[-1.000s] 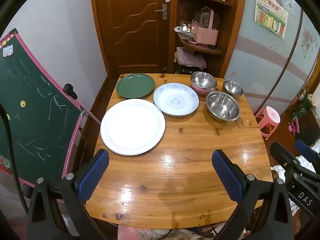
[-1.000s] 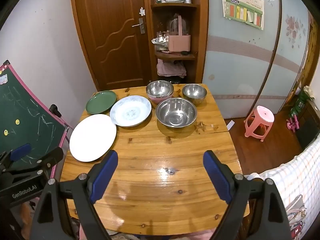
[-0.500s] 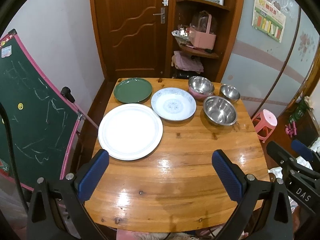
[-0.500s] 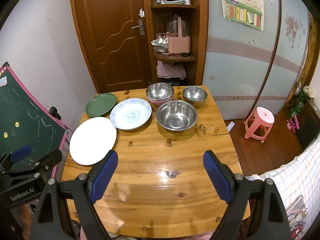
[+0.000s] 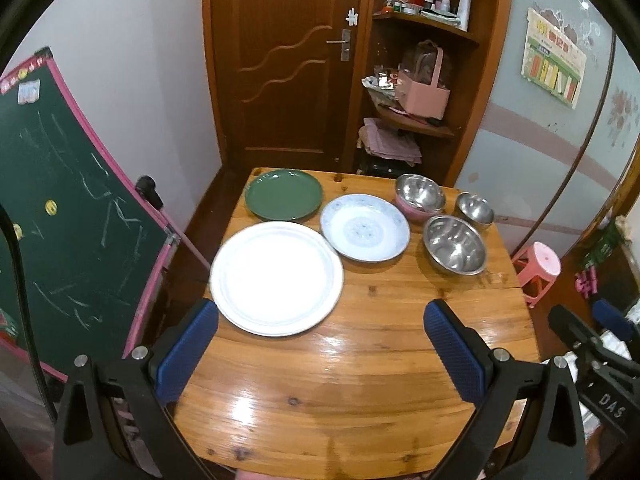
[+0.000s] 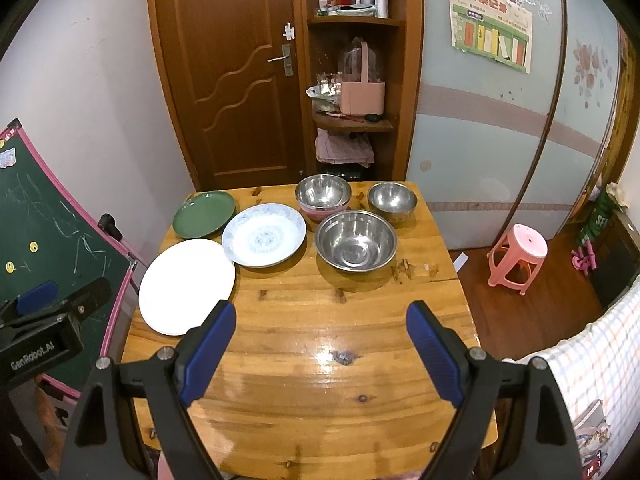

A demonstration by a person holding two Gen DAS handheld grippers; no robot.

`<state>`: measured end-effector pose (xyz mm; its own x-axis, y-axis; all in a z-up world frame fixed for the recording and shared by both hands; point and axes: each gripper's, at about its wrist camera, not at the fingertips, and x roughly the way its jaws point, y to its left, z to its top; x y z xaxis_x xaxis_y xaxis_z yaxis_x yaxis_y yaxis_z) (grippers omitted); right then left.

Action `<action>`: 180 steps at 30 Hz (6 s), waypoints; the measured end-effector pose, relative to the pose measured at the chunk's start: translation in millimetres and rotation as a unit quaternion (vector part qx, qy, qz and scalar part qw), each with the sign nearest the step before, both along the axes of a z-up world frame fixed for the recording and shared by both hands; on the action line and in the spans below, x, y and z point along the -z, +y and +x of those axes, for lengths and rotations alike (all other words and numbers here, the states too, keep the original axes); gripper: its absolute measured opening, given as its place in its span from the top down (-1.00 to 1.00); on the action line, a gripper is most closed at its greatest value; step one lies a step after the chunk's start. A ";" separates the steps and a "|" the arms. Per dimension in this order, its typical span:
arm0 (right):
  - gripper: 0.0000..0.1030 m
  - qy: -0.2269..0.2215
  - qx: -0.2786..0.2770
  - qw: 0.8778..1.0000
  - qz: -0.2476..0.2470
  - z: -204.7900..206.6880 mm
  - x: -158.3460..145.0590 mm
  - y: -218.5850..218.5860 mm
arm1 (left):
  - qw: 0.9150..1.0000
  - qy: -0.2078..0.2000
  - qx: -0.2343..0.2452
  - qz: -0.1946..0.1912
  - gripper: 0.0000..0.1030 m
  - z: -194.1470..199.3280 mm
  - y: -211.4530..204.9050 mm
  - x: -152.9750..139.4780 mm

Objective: Organize plates and bowls

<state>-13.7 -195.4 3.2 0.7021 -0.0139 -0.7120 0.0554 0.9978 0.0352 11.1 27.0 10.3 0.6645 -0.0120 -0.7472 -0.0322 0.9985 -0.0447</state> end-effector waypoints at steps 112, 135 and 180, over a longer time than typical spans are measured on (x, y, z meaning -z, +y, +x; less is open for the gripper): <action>0.63 0.308 -0.106 0.930 0.170 248.9 244.9 131.9 | 0.956 0.264 -0.006 -0.127 0.67 235.1 208.9 253.5; 0.64 0.301 -0.122 0.931 0.168 220.9 221.7 124.7 | 0.961 0.248 0.006 -0.125 0.73 190.5 192.7 196.8; 0.41 0.323 -0.084 0.937 0.103 76.5 243.5 32.5 | 0.950 0.279 0.050 -0.131 0.18 64.7 99.3 241.9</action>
